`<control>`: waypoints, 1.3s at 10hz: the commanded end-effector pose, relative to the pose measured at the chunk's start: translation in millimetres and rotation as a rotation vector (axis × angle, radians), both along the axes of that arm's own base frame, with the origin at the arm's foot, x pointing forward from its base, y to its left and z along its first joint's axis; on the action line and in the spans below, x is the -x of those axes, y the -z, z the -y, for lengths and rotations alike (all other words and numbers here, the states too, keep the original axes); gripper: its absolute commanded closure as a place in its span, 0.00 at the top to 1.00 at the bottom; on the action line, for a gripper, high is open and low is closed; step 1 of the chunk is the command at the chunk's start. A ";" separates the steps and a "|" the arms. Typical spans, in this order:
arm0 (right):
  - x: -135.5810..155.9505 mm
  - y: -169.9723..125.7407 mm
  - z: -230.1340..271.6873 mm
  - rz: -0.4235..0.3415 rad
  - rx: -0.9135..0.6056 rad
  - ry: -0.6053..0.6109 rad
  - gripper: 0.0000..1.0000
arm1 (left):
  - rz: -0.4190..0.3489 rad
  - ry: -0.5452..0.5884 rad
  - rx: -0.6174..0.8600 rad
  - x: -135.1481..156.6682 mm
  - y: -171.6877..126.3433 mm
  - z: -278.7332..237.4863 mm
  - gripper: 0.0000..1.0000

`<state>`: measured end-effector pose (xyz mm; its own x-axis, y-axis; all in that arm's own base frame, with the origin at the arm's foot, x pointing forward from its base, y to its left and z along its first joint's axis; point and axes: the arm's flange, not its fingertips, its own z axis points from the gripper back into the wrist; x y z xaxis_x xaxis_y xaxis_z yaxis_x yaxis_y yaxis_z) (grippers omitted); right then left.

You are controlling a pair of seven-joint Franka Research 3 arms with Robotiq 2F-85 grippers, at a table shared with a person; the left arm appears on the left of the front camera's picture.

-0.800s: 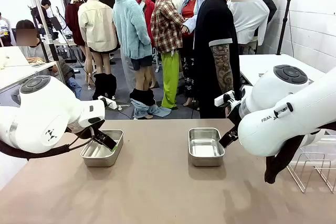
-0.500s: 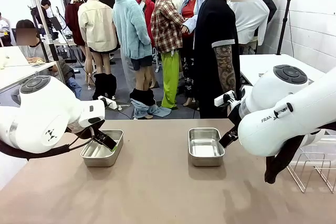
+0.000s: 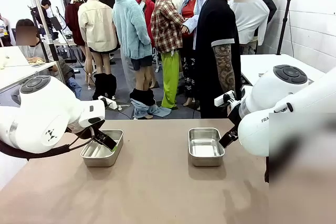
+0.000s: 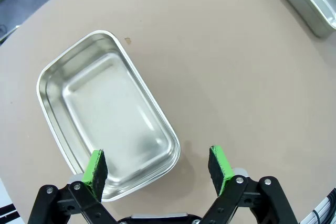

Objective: Place the bread in airtight containers.
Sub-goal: Lift both Airtight Container.

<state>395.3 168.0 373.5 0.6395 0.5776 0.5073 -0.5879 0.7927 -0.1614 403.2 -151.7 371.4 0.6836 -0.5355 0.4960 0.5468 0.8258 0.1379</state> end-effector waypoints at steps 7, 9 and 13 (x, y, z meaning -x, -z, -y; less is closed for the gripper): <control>42.9 -130.8 45.6 0.295 0.009 0.114 1.00 | 0.197 -0.023 -0.120 -8.7 -117.7 -21.2 1.00; 67.3 -163.9 108.8 0.336 -0.026 0.301 1.00 | 0.218 -0.108 -0.090 -7.6 -134.9 -67.0 1.00; 114.4 -181.5 235.6 0.372 -0.153 0.608 1.00 | 0.234 -0.254 -0.046 8.6 -152.9 -142.1 1.00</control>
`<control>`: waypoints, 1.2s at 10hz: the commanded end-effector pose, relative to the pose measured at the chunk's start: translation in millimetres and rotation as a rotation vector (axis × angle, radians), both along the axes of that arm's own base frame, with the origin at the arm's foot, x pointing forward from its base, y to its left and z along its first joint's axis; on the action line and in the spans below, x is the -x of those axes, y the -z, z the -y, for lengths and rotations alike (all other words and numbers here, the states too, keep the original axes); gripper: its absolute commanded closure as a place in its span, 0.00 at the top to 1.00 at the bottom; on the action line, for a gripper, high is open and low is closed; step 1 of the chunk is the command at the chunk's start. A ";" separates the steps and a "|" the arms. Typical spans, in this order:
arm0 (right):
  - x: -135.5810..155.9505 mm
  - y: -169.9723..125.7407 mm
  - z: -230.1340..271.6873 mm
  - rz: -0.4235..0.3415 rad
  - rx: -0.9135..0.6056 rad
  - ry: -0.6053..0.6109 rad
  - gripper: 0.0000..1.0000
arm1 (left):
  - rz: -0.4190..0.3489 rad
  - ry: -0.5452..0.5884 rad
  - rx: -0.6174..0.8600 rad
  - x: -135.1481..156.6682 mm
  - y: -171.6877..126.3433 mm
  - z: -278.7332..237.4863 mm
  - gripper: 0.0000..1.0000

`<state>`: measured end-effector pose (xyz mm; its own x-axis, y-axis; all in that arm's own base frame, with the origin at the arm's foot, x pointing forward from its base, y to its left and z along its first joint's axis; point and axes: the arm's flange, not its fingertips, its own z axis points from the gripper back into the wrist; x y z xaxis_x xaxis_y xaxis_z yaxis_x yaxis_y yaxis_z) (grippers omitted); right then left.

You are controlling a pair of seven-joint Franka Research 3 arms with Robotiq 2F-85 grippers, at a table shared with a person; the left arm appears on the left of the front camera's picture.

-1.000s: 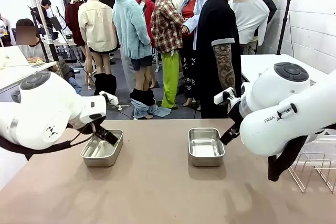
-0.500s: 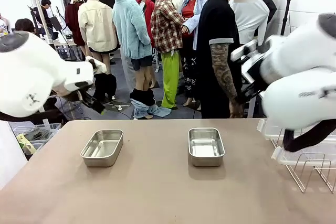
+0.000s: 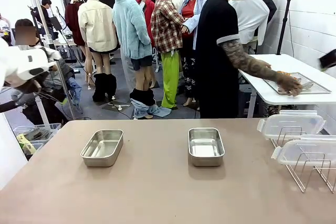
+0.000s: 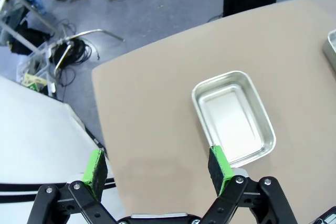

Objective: Place the bread in airtight containers.
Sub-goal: Lift both Airtight Container.

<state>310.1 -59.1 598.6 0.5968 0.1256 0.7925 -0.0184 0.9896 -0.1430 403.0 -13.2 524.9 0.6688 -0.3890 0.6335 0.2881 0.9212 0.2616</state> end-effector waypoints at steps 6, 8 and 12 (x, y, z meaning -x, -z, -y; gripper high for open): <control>14.0 31.2 97.7 -0.073 -0.128 0.226 1.00 | 0.006 -0.061 -0.009 5.7 -7.4 -29.5 1.00; 14.0 31.2 97.7 -0.073 -0.128 0.226 1.00 | 0.006 -0.061 -0.009 5.7 -7.4 -29.5 1.00; 14.0 31.2 97.7 -0.073 -0.128 0.226 1.00 | 0.006 -0.061 -0.009 5.7 -7.4 -29.5 1.00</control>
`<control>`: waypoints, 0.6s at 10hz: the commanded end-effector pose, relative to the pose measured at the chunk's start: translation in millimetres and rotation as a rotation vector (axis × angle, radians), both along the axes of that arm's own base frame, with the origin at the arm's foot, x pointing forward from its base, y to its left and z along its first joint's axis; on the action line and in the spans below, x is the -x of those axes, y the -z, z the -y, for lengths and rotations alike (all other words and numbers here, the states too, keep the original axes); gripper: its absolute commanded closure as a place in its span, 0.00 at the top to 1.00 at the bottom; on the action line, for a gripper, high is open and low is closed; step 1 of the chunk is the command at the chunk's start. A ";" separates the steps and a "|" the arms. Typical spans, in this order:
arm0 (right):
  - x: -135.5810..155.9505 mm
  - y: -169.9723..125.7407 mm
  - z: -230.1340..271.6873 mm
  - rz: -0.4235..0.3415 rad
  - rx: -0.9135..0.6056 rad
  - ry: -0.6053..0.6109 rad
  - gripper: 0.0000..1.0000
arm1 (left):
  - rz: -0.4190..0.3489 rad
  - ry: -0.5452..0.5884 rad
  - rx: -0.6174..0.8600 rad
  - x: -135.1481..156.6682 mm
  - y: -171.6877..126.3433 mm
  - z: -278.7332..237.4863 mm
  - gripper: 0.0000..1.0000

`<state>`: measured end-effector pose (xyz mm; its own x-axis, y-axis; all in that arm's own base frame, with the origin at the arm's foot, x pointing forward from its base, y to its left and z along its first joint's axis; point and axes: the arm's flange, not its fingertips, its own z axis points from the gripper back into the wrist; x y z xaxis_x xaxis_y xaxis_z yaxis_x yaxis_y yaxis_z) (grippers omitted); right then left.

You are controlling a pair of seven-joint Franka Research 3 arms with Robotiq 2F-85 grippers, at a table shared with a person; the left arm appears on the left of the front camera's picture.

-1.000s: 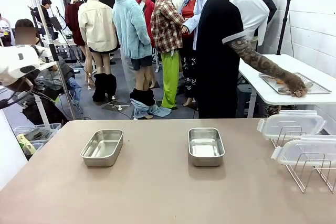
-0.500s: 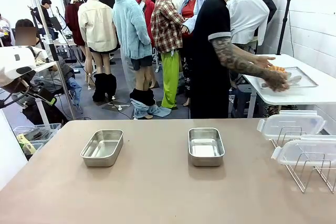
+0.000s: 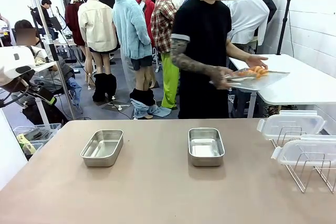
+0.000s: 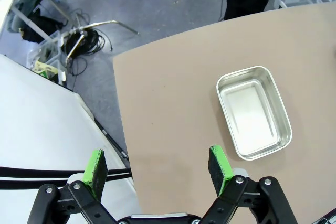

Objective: Place the bread in airtight containers.
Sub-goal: Lift both Airtight Container.

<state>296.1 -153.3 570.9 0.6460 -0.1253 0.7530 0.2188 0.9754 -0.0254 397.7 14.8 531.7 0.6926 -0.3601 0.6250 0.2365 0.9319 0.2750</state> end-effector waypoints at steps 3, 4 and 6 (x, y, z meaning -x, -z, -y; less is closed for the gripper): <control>0.1 3.4 3.6 -0.008 -0.004 -0.019 1.00 | 0.010 -0.004 0.007 0.4 -0.6 -1.5 1.00; 0.1 3.4 3.6 -0.008 -0.004 -0.019 1.00 | 0.010 -0.004 0.007 0.4 -0.6 -1.5 1.00; 0.1 3.4 3.6 -0.008 -0.004 -0.019 1.00 | 0.010 -0.004 0.007 0.4 -0.6 -1.5 1.00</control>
<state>295.5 -155.1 570.3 0.6471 -0.1242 0.7523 0.2174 0.9757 -0.0259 397.7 14.9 531.7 0.6926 -0.3600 0.6251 0.2364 0.9320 0.2749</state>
